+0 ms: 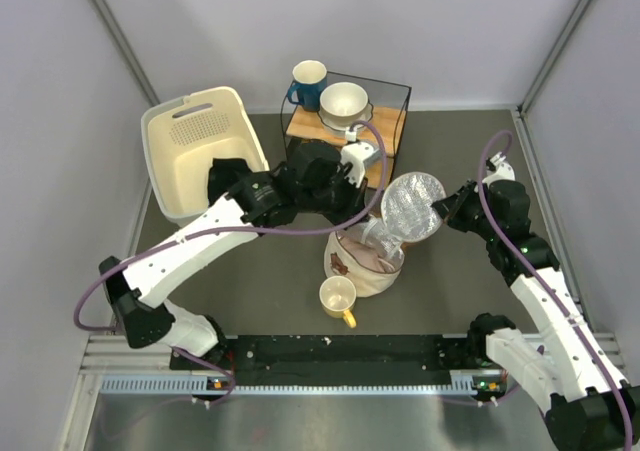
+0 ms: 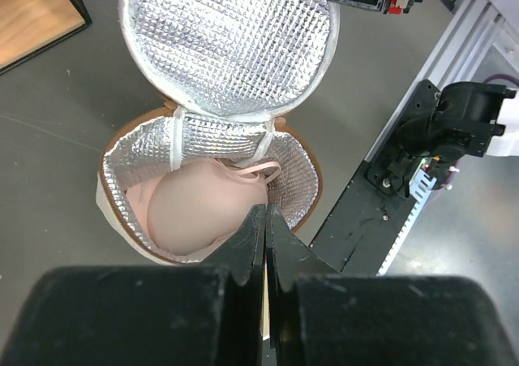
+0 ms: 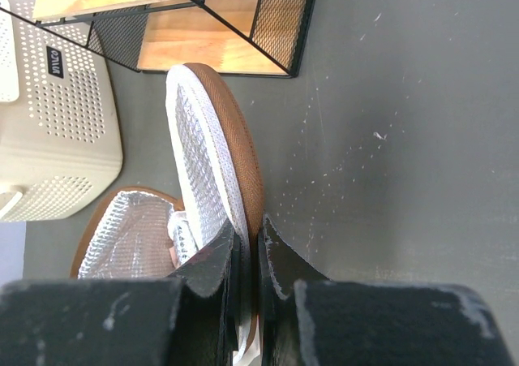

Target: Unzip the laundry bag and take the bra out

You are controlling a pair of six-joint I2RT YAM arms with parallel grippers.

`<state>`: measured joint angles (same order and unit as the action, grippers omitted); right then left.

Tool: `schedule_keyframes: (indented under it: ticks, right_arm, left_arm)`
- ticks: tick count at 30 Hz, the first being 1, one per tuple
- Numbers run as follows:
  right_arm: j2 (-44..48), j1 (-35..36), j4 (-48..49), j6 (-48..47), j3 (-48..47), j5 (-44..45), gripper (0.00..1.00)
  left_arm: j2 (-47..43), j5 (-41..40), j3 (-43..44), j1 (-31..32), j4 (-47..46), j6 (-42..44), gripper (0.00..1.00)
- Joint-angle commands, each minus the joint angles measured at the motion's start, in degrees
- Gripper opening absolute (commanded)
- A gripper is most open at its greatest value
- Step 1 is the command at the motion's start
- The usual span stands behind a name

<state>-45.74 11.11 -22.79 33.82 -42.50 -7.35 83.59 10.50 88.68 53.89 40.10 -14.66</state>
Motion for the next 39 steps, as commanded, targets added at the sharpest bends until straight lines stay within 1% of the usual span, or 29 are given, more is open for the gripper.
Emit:
schedule_keyframes:
  ticks: [1,4,5,6,8,9,10,11,13,16,17,19,21,22,24,27,28,32,36,39]
  right_arm:
    - [1.4,-0.1,0.5,-0.6,-1.4,0.1,0.0]
    - [1.5,-0.2,0.5,-0.3,-1.4,0.1,0.0]
    - [1.7,-0.2,0.5,-0.4,-1.3,0.1,0.0]
    - [1.7,-0.1,0.5,-0.4,-1.4,0.4,0.0]
    - [2.0,-0.2,0.5,-1.0,-1.1,0.6,0.0]
    - [2.3,-0.1,0.4,-1.5,-1.1,1.2,0.0]
    - [2.8,-0.1,0.3,-2.2,-1.1,1.6,0.0]
    - [3.2,-0.2,0.2,-3.0,-1.1,2.4,0.0]
    - [5.0,-0.1,0.3,-5.9,-2.1,6.0,0.0]
    - [6.9,-0.2,2.0,-9.3,-3.9,7.1,0.0]
    - [7.1,-0.1,2.7,-9.9,-4.2,6.9,0.0]
    - [8.0,-0.2,5.1,-10.0,-4.2,5.0,0.0]
    - [8.8,-0.1,7.8,-9.1,-3.6,2.5,0.0]
    - [9.9,-0.2,8.6,-8.6,-2.8,1.8,0.0]
    - [11.1,-0.1,9.9,-7.1,-2.2,0.9,0.0]
    - [12.2,-0.1,10.7,-6.5,-2.0,0.9,0.0]
    - [12.2,-0.1,10.7,-6.5,-1.9,0.9,0.0]
    - [11.7,-0.1,10.7,-5.4,-0.8,0.7,0.0]
    - [11.5,-0.1,10.8,-4.2,0.2,-0.5,0.0]
    - [11.4,-0.1,10.7,-3.9,0.8,-0.7,0.0]
  left_arm:
    - [-1.8,4.9,1.5,-2.3,0.5,0.8,0.0]
    - [2.0,6.0,-1.0,-2.2,0.7,0.9,0.0]
    - [2.8,7.2,-2.0,-2.2,-0.5,0.3,0.0]
    - [3.5,6.9,-4.3,-1.9,-1.3,-0.5,0.0]
    - [6.1,6.3,-5.7,-1.2,-2.2,-0.9,0.0]
    - [7.3,5.4,-6.5,-0.9,-2.3,-1.7,0.04]
    - [9.2,5.0,-6.9,-0.4,-2.3,-1.6,0.12]
    - [10.2,5.0,-7.2,-0.3,-2.3,-2.0,0.18]
    - [12.5,4.6,-8.2,0.1,-2.5,-2.2,0.27]
    - [14.0,4.6,-8.1,0.8,-2.7,-1.6,0.34]
    - [14.3,4.7,-7.7,1.0,-2.7,-1.3,0.38]
    - [15.4,4.3,-6.2,1.5,-1.7,-0.5,0.43]
    - [15.9,4.0,-5.0,1.6,-1.0,0.3,0.45]
    - [16.2,3.5,-4.8,1.7,-0.7,0.4,0.48]
    - [16.3,3.4,-4.7,1.7,-0.3,1.0,0.49]
    - [16.9,3.4,-4.1,1.7,-0.4,1.7,0.62]
    - [17.9,3.1,-4.0,1.7,-0.3,1.8,0.65]
    - [21.6,1.8,-3.3,2.7,-0.9,1.6,0.7]
    - [23.8,-4.7,-3.9,4.0,-4.3,-0.5,0.72]
    - [23.4,-7.3,-6.1,4.0,-9.4,-2.7,0.72]
